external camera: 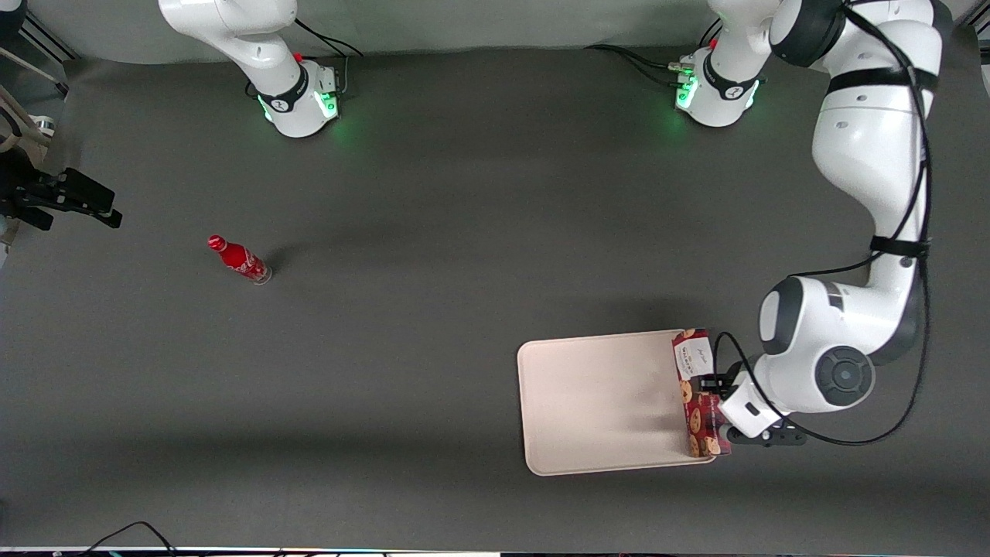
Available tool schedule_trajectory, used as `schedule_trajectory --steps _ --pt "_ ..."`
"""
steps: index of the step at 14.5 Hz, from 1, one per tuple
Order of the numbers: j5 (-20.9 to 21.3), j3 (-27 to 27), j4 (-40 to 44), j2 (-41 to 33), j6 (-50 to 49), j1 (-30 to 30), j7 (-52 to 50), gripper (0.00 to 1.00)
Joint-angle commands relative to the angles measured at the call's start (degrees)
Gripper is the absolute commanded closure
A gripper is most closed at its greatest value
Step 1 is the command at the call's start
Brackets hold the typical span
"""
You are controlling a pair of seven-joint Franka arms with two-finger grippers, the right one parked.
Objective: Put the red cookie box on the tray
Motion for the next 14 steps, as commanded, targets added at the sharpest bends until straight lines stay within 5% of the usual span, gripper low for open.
schedule_trajectory --steps 1,7,14 --pt "0.46 0.97 4.75 -6.66 -15.78 0.90 -0.41 0.00" --pt "-1.37 7.73 4.52 -18.43 -33.99 1.16 11.78 0.00" --pt "-2.35 12.22 -32.71 -48.83 -23.84 1.16 16.11 0.00"
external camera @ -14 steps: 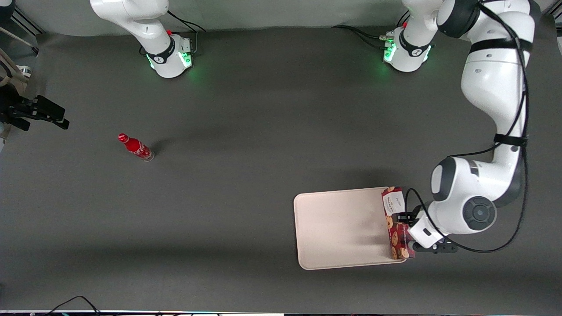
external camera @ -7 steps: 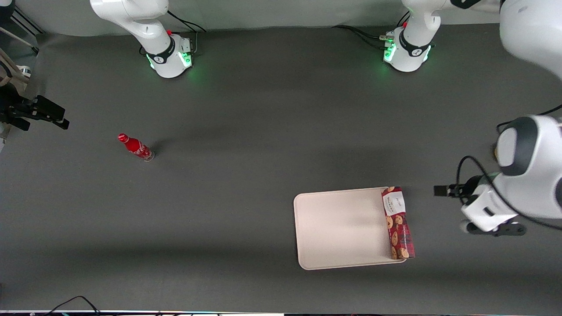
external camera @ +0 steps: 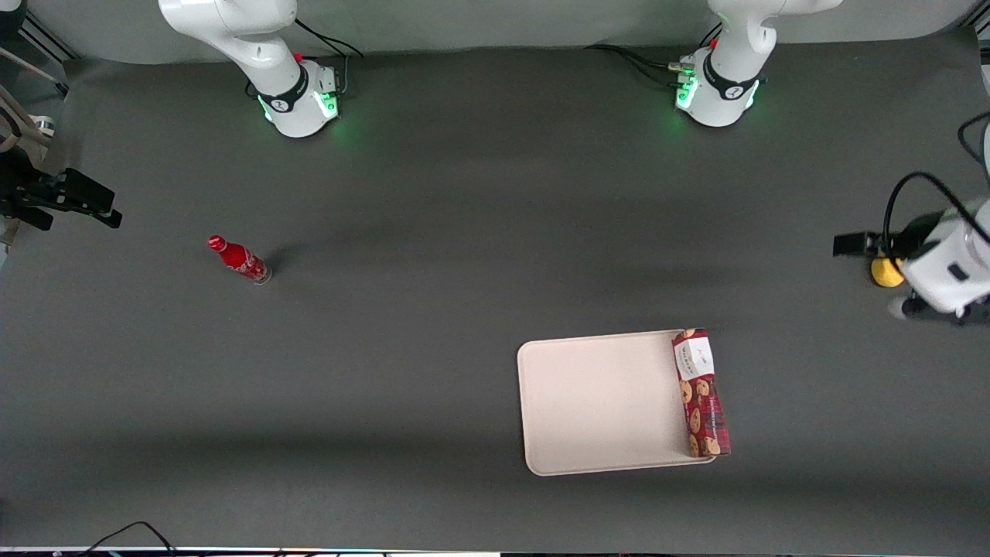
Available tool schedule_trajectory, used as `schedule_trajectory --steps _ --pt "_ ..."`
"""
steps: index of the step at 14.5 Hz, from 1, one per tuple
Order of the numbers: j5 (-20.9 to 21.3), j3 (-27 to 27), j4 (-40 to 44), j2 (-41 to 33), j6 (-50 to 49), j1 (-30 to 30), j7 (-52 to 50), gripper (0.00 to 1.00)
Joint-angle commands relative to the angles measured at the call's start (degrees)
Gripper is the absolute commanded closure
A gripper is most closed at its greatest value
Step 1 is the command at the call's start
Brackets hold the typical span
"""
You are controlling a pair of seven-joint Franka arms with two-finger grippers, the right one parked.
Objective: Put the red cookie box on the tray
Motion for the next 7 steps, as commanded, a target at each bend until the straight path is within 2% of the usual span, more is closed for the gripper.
schedule_trajectory --steps 1,3,7 --pt "-1.07 1.96 -23.48 -18.19 10.13 -0.51 0.87 0.00" --pt "-0.98 2.05 -25.00 -21.28 10.41 -0.59 0.78 0.00" --pt "-0.80 1.44 -18.95 -19.46 8.65 -1.12 0.78 0.00"
